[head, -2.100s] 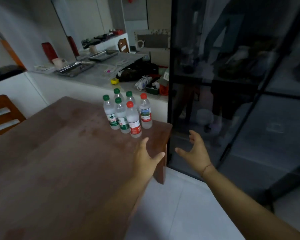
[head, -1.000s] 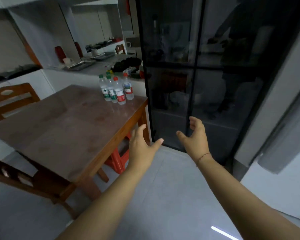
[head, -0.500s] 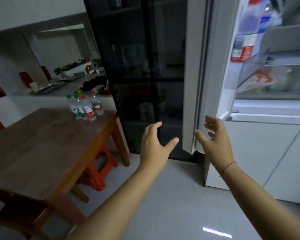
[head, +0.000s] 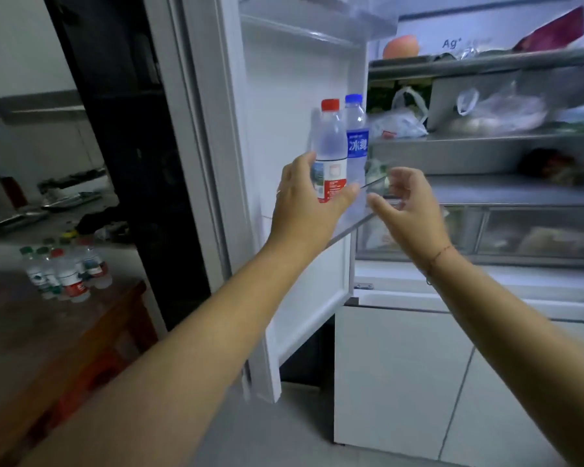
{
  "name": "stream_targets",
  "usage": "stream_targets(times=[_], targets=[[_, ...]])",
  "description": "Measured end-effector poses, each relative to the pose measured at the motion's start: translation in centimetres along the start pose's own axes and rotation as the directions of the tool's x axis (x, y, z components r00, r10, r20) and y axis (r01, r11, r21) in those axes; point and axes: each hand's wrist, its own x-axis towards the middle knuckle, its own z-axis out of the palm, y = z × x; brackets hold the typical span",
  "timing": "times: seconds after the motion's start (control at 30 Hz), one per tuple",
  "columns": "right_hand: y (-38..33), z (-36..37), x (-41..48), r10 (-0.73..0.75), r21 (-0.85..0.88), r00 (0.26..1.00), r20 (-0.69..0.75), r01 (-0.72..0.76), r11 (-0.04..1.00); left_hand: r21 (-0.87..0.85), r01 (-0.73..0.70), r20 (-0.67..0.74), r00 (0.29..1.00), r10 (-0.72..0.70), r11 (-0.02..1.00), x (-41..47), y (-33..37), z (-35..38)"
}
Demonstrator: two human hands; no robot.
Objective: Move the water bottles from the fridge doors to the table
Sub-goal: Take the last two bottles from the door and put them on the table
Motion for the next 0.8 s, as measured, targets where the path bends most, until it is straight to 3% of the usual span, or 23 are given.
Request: stream_targets(times=[0.2,0.4,0.5,0.67,0.8], targets=[[3.8,0.2,8.1,0.023,-0.023,0.993,0.115,-0.021,1.000,0.090,0.194,0.023,0.980,-0.196,0.977,6.8,-1.2,3.3],[6.4,3.1,12.6,0.067,0.000,0.967,0.246,-0.069,0.998,0.051,0.337,-0.100,0.938,-0.331,0.940,11.4,-3.4,7.2],[7.0,3.9,14.2,0.040,0.042,0.948,0.315,-0.056,0.998,-0.019,0.366,-0.137,0.921,-0.365,0.931,12.6,-3.3,8.8],[7.7,4.0,16.4,0.049,0.077,0.921,0.386,-0.085,0.993,0.092,0.448,-0.230,0.879,-0.418,0.890,14.0,-4.5,10.0],[8.2,4.0,18.3,0.068,0.086,0.861,0.503,-0.129,0.988,0.102,0.431,-0.255,0.882,-0.395,0.897,14.2,-4.8,9.6]])
